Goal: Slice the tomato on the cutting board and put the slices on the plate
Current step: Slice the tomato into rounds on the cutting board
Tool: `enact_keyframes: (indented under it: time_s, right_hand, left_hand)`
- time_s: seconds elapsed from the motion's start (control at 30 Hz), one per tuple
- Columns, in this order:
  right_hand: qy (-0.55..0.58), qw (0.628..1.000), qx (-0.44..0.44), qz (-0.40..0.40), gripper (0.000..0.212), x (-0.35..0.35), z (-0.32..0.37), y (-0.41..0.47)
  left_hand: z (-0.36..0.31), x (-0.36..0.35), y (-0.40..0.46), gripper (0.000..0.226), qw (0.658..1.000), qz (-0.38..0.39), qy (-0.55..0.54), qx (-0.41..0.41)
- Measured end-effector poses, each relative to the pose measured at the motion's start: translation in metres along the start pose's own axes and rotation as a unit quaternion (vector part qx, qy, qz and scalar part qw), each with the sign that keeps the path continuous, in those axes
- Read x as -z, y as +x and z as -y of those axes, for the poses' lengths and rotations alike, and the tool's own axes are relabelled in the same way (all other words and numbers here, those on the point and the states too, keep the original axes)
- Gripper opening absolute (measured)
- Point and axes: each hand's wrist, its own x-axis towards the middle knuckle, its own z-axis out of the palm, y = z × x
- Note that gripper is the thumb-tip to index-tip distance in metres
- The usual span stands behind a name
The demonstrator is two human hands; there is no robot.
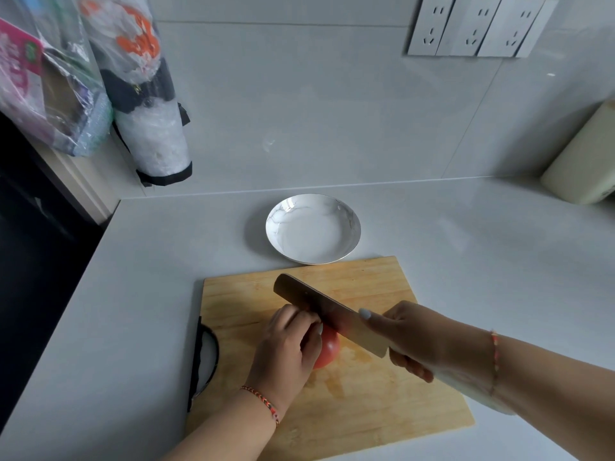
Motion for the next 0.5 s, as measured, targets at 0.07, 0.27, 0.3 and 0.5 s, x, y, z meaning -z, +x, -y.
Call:
enact_keyframes:
  time_s: [0.07,0.27,0.3,0.5]
  right_hand:
    - [-0.003,1.000,0.006,-0.005,0.072,-0.006,0.006,0.012]
    - [-0.002,1.000,-0.008,-0.006,0.067,-0.009,0.000,0.021]
    - [-0.002,1.000,-0.017,-0.001,0.065,-0.008,-0.006,0.017]
    - [-0.007,0.999,-0.026,0.020,0.059,-0.011,-0.022,0.009]
  left_hand:
    - [-0.001,0.000,0.000,0.024,1.000,-0.005,0.001,0.000]
    - [0.001,-0.001,0.002,0.021,1.000,-0.015,-0.007,-0.008]
    - [0.002,-0.001,0.002,0.020,1.000,-0.016,-0.009,-0.011]
    - [0.004,-0.002,0.002,0.019,1.000,-0.017,-0.009,-0.017]
